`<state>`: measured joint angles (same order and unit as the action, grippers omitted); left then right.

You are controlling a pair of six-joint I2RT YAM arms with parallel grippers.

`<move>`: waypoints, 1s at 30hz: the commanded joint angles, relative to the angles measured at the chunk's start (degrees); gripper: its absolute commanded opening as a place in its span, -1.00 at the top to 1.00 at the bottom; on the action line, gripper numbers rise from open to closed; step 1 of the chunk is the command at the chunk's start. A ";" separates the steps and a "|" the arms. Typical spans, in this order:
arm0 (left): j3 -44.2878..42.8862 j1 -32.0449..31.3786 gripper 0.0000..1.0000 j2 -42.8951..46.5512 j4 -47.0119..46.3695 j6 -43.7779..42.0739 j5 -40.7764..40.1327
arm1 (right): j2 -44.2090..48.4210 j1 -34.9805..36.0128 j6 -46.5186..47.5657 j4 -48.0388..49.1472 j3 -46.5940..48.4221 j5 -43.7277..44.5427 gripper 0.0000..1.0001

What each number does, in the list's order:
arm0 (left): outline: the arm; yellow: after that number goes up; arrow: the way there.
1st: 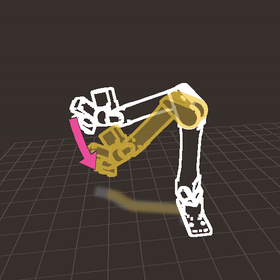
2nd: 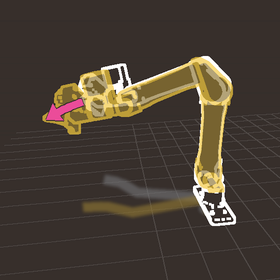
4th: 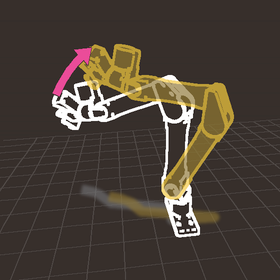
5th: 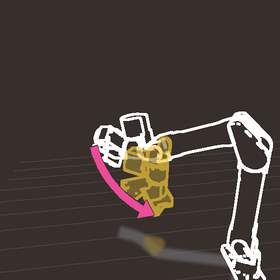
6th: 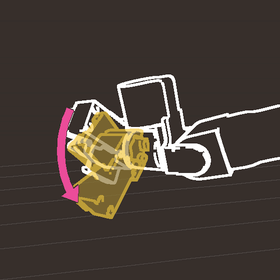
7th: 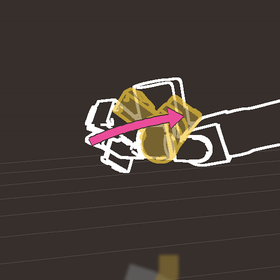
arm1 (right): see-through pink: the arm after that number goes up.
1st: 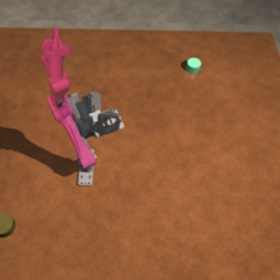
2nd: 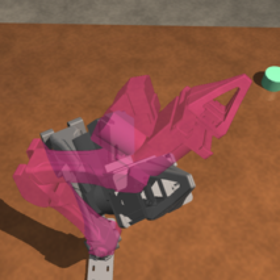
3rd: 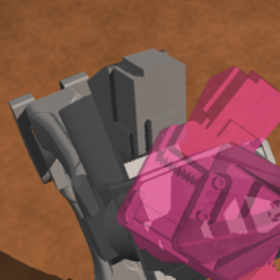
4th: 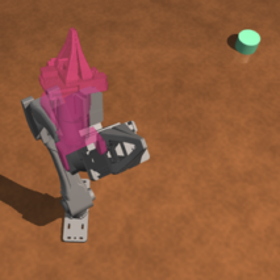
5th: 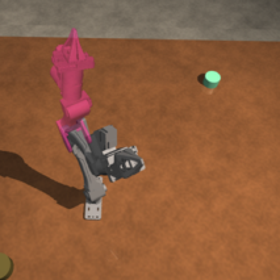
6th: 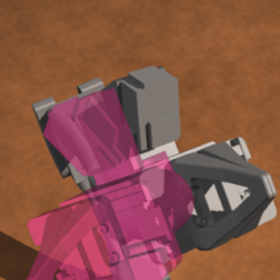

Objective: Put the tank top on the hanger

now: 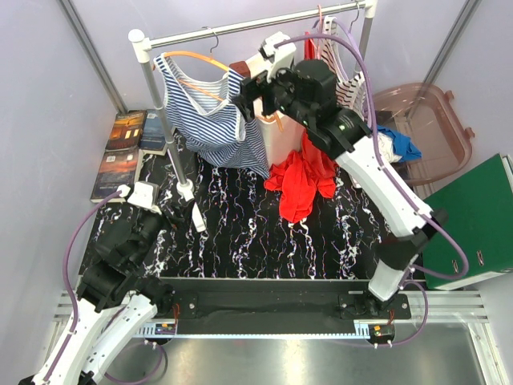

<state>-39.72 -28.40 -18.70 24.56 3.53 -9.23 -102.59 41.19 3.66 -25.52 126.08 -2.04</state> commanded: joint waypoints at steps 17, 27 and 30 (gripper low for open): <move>-0.88 0.28 -0.98 -1.08 -0.91 0.60 -0.26 | 37.62 -0.14 -2.25 7.59 -46.16 4.23 -0.99; -0.97 0.37 -0.98 -1.08 -0.48 1.13 -3.15 | 49.14 -0.14 -10.76 4.60 -64.46 14.25 -0.99; -0.88 0.45 -0.98 -0.99 -0.30 1.39 -5.70 | 51.25 -0.14 -14.10 3.81 -69.47 14.35 -0.99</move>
<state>-39.72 -28.38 -19.35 24.64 4.16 -11.09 -53.84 41.19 -4.38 -21.26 61.14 8.95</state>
